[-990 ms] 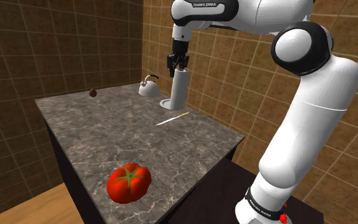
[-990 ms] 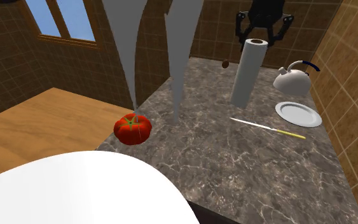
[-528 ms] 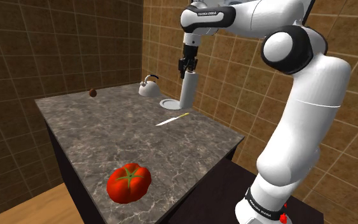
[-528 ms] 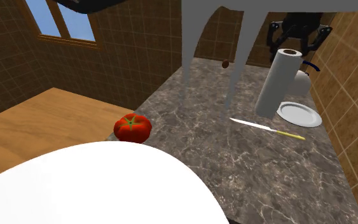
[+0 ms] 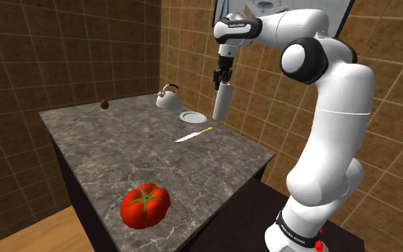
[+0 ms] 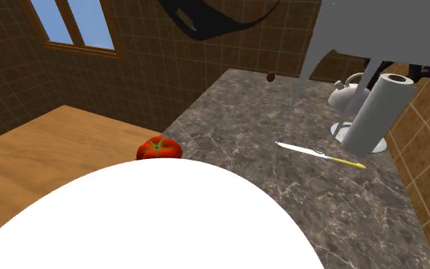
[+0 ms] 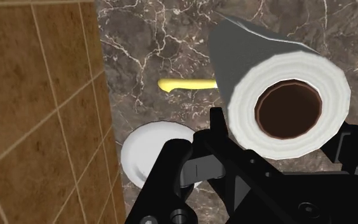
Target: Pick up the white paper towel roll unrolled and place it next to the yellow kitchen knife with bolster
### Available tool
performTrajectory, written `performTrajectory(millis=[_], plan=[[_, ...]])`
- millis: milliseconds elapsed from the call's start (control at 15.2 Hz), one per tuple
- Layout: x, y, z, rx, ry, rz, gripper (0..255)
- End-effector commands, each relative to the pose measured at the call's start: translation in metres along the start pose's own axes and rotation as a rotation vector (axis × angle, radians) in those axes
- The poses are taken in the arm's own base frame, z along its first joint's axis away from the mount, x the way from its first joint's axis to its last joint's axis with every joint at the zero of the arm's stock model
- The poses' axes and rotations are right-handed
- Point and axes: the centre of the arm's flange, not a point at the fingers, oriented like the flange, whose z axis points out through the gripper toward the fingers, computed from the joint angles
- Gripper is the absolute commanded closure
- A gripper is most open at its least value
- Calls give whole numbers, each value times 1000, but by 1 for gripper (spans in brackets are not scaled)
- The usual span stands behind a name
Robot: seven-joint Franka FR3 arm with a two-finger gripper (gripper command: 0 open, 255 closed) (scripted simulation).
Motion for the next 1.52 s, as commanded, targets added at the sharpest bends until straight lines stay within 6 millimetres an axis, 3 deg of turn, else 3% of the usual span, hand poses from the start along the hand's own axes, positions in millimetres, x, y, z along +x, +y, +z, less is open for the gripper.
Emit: performTrajectory(millis=[0, 528, 594, 1452], plan=[[2, 23, 7, 0, 0, -1, 255], [4, 126, 29, 0, 0, -1, 255], [4, 132, 31, 0, 0, -1, 255], [4, 133, 99, 0, 0, -1, 255]])
